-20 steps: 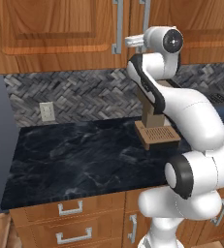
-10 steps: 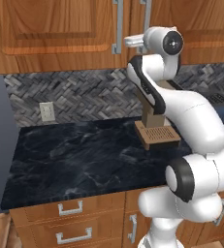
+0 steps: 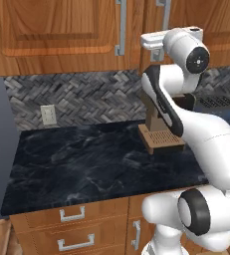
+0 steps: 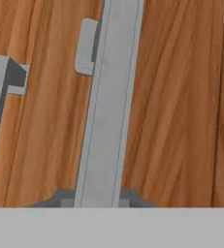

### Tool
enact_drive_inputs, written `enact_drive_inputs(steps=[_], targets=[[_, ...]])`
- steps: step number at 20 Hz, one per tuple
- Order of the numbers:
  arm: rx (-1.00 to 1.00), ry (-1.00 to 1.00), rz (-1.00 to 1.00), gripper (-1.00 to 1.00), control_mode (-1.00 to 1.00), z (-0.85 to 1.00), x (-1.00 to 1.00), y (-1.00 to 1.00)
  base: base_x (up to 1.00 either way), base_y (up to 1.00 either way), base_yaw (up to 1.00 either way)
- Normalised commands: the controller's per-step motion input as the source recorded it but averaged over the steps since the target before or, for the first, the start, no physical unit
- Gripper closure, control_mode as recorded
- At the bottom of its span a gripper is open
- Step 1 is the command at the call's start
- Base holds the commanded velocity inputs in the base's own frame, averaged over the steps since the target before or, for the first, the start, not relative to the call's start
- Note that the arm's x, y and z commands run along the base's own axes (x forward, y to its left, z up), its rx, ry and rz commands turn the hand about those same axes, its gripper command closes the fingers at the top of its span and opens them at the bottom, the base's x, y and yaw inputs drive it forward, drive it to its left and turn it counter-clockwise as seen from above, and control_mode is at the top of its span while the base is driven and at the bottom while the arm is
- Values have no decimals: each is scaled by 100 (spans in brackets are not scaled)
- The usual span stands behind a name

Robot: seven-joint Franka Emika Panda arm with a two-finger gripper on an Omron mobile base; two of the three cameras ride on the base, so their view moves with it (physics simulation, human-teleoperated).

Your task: Open the cabinet directly in front. Then move the liquor and the cup to the dining counter with the candle on it.

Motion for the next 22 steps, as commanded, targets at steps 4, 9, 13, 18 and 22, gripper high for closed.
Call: enact_drive_inputs(steps=[4, 9, 13, 18, 22], targets=[[0, -20, -2, 100, -100, 24, -100, -68, 0, 0, 0], [0, -9, -6, 100, -100, 30, -100, -92, 0, 0, 0], [5, 0, -11, 100, -100, 42, -100, -100, 0, 0, 0], [5, 0, -13, 100, -100, 24, -71, -55, 0, 0, 0], [0, 0, 0, -100, -100, -4, -27, 0, 0, 0, 0]])
